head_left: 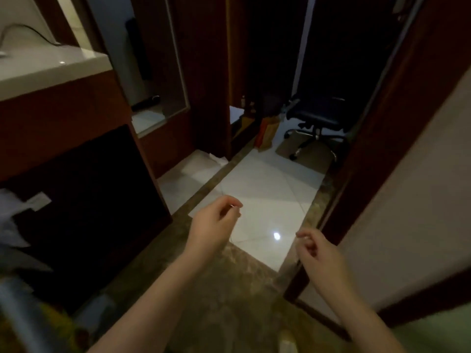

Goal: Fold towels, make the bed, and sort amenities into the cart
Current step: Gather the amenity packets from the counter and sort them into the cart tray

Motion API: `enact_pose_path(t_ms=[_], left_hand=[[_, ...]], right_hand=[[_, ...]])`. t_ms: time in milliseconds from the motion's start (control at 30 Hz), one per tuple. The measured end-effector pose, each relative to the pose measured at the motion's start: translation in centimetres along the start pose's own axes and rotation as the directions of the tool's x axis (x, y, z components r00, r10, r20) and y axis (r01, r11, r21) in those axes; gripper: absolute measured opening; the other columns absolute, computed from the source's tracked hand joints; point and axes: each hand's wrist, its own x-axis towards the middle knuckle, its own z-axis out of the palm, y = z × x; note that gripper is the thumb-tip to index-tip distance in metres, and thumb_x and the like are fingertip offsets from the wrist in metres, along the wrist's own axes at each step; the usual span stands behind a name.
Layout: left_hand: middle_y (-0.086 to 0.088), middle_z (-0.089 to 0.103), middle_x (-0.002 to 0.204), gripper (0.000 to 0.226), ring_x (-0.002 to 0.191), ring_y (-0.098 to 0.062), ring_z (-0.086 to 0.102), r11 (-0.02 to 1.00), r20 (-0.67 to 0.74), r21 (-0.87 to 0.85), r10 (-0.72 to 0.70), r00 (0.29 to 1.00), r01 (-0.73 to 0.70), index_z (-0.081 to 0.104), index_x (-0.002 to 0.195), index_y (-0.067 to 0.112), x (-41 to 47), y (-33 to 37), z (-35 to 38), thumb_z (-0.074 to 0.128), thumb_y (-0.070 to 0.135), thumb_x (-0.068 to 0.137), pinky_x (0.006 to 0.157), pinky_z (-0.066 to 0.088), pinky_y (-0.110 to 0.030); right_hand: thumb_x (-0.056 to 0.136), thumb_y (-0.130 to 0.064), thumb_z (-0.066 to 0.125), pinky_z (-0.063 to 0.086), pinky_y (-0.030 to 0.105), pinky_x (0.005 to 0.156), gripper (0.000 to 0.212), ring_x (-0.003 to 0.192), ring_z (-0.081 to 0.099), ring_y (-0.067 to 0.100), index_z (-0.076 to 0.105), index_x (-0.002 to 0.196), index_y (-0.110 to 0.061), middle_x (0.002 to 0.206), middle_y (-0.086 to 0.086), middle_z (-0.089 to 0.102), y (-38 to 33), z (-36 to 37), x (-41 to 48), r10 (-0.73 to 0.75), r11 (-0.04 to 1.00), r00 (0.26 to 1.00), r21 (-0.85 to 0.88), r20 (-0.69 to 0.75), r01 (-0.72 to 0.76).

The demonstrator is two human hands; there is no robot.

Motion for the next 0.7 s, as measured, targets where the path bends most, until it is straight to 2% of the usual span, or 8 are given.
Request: enact_pose_path(t_ms=[133, 200, 267, 333, 433, 533, 600, 700], left_hand=[[0.013, 0.063, 0.083, 0.013, 0.074, -0.009, 0.06, 0.998, -0.198, 0.04, -0.037, 0.98, 0.046, 0.064, 0.093, 0.03, 7.7, -1.1, 0.0, 0.053, 0.024, 0.095, 0.064, 0.05, -0.022], [0.014, 0.063, 0.083, 0.018, 0.075, -0.005, 0.059, 0.988, -0.366, 0.003, -0.141, 0.92, 0.153, 0.063, 0.086, 0.035, 10.0, -2.5, -1.1, 0.053, 0.022, 0.095, 0.059, 0.045, -0.016], [0.015, 0.062, 0.085, 0.025, 0.081, -0.001, 0.059, 0.97, -0.505, -0.067, -0.236, 0.831, 0.234, 0.058, 0.083, 0.042, 11.1, -3.7, -3.1, 0.051, 0.021, 0.096, 0.064, 0.042, -0.014], [0.013, 0.062, 0.088, 0.025, 0.081, -0.004, 0.059, 0.943, -0.609, -0.146, -0.323, 0.724, 0.298, 0.057, 0.086, 0.041, 10.9, -5.0, -5.4, 0.05, 0.02, 0.096, 0.067, 0.045, -0.019], [0.007, 0.065, 0.09, 0.025, 0.084, -0.016, 0.06, 0.883, -0.726, -0.247, -0.442, 0.526, 0.4, 0.059, 0.084, 0.037, 9.6, -7.7, -8.7, 0.051, 0.015, 0.095, 0.078, 0.048, -0.037], [0.002, 0.066, 0.088, 0.026, 0.087, -0.019, 0.061, 0.824, -0.803, -0.327, -0.5, 0.324, 0.462, 0.061, 0.083, 0.033, 8.8, -10.5, -11.7, 0.052, 0.012, 0.094, 0.08, 0.048, -0.039], [0.002, 0.066, 0.088, 0.021, 0.089, -0.018, 0.061, 0.793, -0.812, -0.375, -0.531, 0.242, 0.479, 0.063, 0.089, 0.027, 9.2, -12.5, -13.7, 0.051, 0.012, 0.095, 0.078, 0.047, -0.037], [0.002, 0.066, 0.088, 0.021, 0.091, -0.018, 0.061, 0.795, -0.819, -0.402, -0.534, 0.211, 0.454, 0.064, 0.089, 0.026, 12.3, -15.0, -17.9, 0.05, 0.012, 0.095, 0.075, 0.047, -0.034]], right_hand=[[0.097, -0.024, 0.049, 0.039, 0.02, 0.052, 0.019, 0.063, 0.053, 0.009, 0.055, 0.115, -0.023, 0.073, -0.007, 0.057, -1.5, 1.1, 12.0, -0.137, 0.986, 0.986, -0.083, 0.093, 0.145], [0.097, -0.024, 0.049, 0.037, 0.018, 0.05, 0.019, 0.065, 0.053, 0.008, 0.056, 0.114, -0.023, 0.075, -0.006, 0.057, -4.4, 2.5, 17.5, -0.251, 0.962, 0.951, -0.062, 0.183, 0.266], [0.097, -0.024, 0.049, 0.036, 0.016, 0.05, 0.018, 0.064, 0.051, 0.006, 0.057, 0.113, -0.024, 0.074, -0.008, 0.056, -9.1, 4.7, 22.0, -0.389, 0.916, 0.882, 0.007, 0.267, 0.402], [0.096, -0.026, 0.049, 0.037, 0.02, 0.055, 0.016, 0.065, 0.05, 0.005, 0.057, 0.11, -0.026, 0.075, -0.011, 0.055, -14.4, 7.3, 24.6, -0.519, 0.846, 0.776, 0.087, 0.358, 0.525], [0.096, -0.027, 0.049, 0.035, 0.019, 0.051, 0.011, 0.061, 0.049, 0.003, 0.054, 0.105, -0.032, 0.072, -0.013, 0.052, -20.9, 11.5, 26.1, -0.666, 0.725, 0.571, 0.237, 0.48, 0.647], [0.096, -0.029, 0.05, 0.042, 0.02, 0.055, 0.013, 0.066, 0.054, 0.004, 0.055, 0.107, -0.033, 0.078, -0.014, 0.055, -26.1, 16.0, 26.2, -0.749, 0.614, 0.374, 0.362, 0.546, 0.701], [0.096, -0.028, 0.05, 0.044, 0.02, 0.056, 0.015, 0.067, 0.056, 0.005, 0.055, 0.11, -0.032, 0.079, -0.014, 0.056, -28.8, 19.1, 26.7, -0.776, 0.559, 0.275, 0.417, 0.568, 0.717], [0.097, -0.029, 0.049, 0.047, 0.023, 0.057, 0.017, 0.066, 0.057, 0.006, 0.055, 0.113, -0.032, 0.081, -0.015, 0.057, -32.3, 23.8, 29.1, -0.789, 0.518, 0.212, 0.439, 0.576, 0.735]])
